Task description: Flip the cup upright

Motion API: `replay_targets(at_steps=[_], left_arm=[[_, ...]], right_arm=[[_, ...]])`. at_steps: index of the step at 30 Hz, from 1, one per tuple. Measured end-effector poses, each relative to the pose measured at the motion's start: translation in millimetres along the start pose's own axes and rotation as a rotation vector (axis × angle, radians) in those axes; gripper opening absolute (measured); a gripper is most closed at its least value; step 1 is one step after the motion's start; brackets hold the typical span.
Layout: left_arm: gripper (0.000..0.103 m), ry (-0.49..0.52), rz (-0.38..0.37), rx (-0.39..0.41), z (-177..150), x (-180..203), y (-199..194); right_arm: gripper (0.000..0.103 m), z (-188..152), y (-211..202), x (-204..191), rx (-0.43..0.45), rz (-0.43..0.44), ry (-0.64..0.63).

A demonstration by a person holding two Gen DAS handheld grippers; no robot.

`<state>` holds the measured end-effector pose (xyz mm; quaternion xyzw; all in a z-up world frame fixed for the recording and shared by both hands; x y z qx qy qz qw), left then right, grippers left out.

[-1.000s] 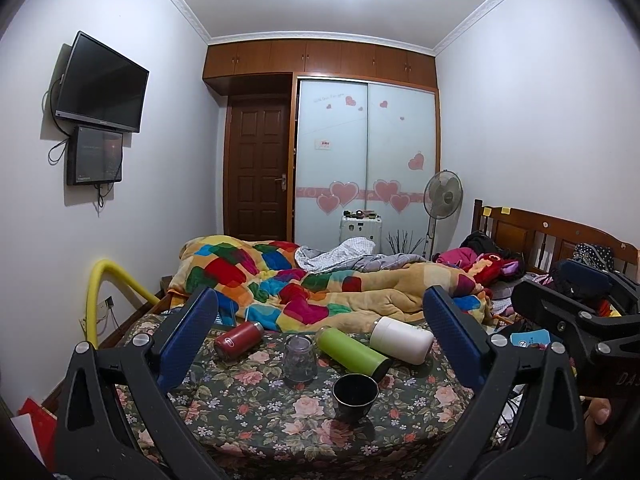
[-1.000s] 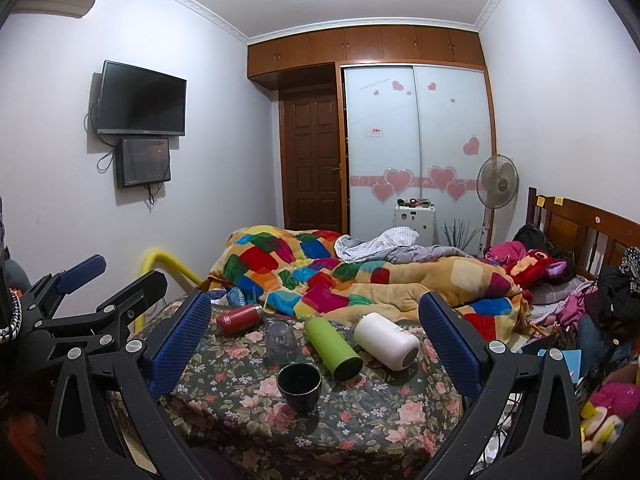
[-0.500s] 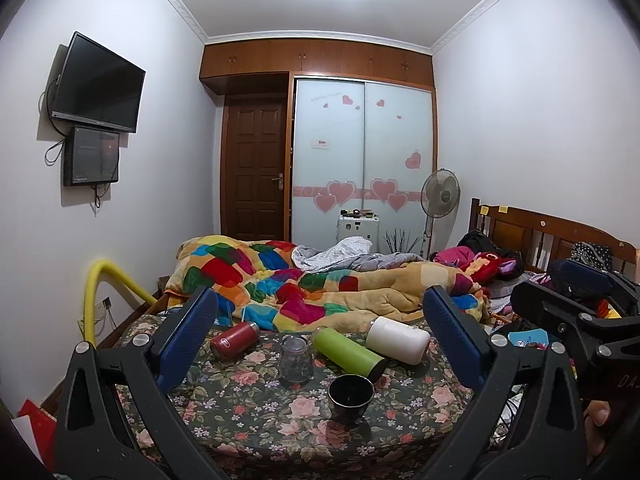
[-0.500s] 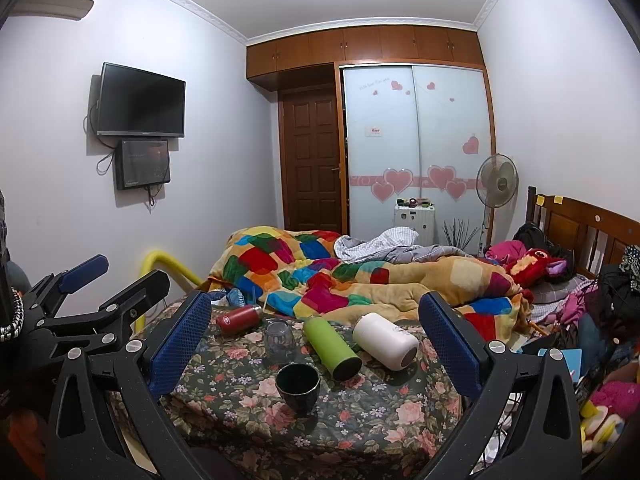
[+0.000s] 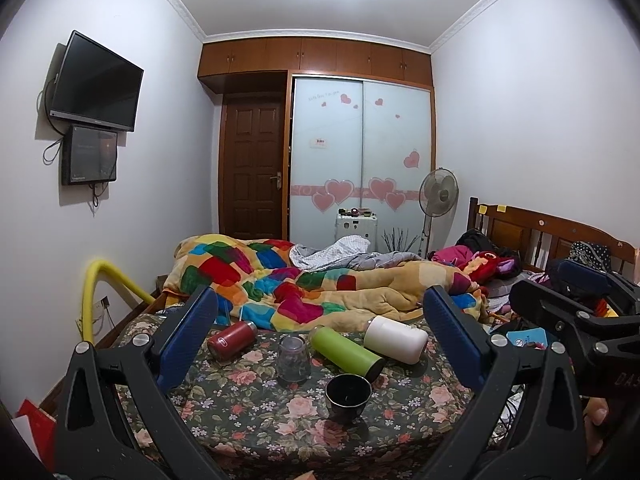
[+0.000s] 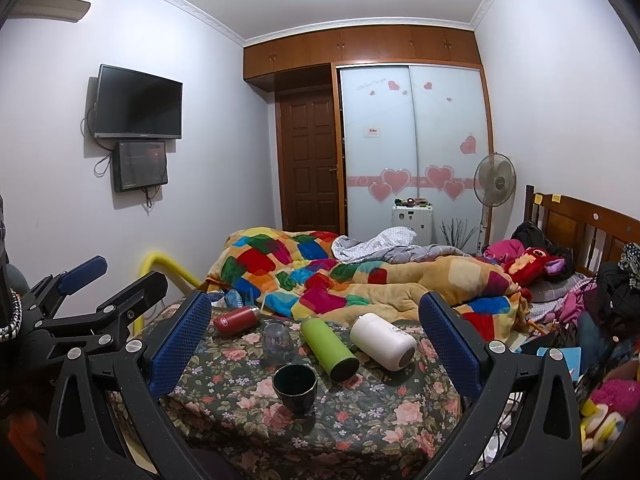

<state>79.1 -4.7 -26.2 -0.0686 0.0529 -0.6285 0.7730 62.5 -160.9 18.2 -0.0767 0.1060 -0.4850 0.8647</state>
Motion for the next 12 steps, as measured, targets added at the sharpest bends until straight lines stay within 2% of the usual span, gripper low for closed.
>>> replay_targets(at_steps=[12], left_arm=[[0.103,-0.007,-0.006,-0.007,-3.4,-8.3,5.0]], right_arm=[[0.103,-0.5,5.6,3.3,-0.018,-0.009,0.005]])
Point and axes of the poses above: each gripper's, at about its wrist camera, not at the fingertips, and y roughly the way its jaws point, x to its right, z to its top, the point moved 9 cm from there along y, roughly the way its jaws point, and after that the axes turned 14 degrees about z, right-handed, at the moved point
